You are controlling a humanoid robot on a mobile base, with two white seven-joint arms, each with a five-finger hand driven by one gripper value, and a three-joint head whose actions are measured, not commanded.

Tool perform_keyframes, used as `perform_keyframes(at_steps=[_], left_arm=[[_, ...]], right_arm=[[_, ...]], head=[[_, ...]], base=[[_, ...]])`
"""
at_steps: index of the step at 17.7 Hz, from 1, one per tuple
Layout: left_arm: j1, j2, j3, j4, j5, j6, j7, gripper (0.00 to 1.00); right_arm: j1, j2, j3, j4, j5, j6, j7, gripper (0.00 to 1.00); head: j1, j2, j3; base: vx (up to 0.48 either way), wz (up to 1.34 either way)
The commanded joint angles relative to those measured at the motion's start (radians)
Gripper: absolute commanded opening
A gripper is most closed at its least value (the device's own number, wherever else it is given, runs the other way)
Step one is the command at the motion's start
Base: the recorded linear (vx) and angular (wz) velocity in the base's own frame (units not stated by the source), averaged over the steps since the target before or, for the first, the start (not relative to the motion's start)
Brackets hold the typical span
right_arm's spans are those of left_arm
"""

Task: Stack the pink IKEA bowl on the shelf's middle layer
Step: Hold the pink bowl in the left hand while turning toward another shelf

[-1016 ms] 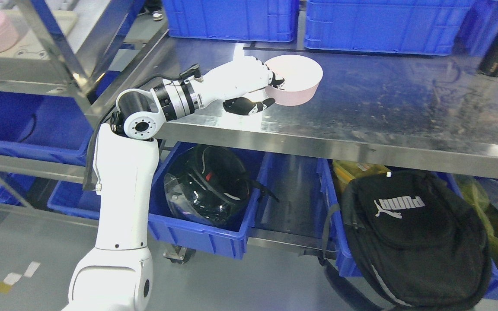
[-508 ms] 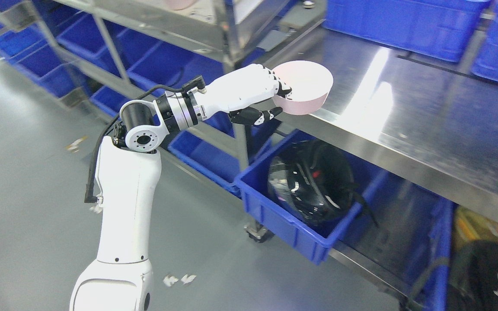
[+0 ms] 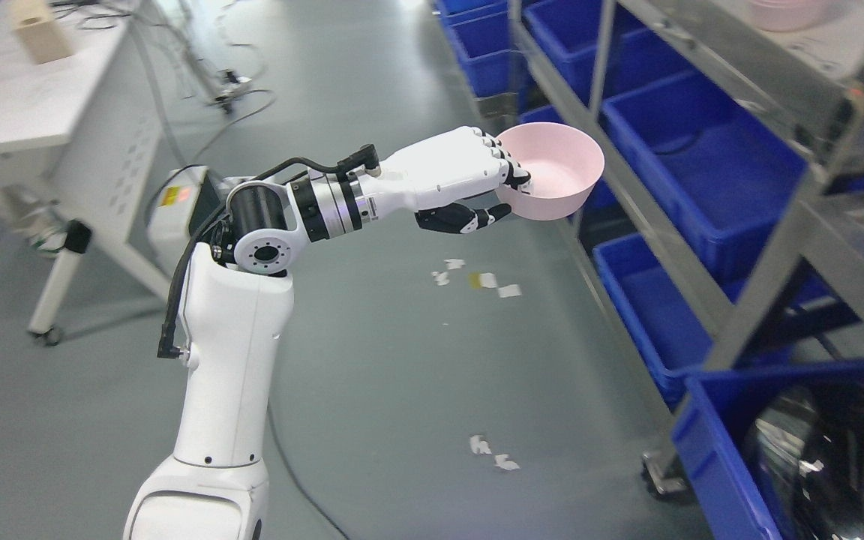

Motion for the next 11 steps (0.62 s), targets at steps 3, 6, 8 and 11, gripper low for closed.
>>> perform_keyframes(at_steps=[3, 6, 8, 11], left_arm=[[0.003, 0.017, -0.041, -0.021, 0.001, 0.000, 0.002, 0.01], [0.003, 0.017, -0.040, -0.023, 0.001, 0.000, 0.004, 0.01], [0.003, 0.017, -0.038, -0.023, 0.001, 0.000, 0.005, 0.01], [0.003, 0.017, -0.038, -0.023, 0.001, 0.000, 0.007, 0.01]], right_arm=[[0.023, -0.017, 0.000, -0.017, 0.000, 0.001, 0.003, 1.00], [0.023, -0.017, 0.000, -0.017, 0.000, 0.001, 0.003, 1.00], [0.023, -0.017, 0.000, -0.017, 0.000, 0.001, 0.003, 1.00], [0.023, -0.017, 0.000, -0.017, 0.000, 0.001, 0.003, 1.00]], head=[[0.0000, 0.000, 0.000], [0.0000, 0.000, 0.000], [0.0000, 0.000, 0.000], [0.0000, 0.000, 0.000]], base=[[0.165, 1.20], [0.224, 0.79], [0.260, 0.50], [0.270, 0.27]])
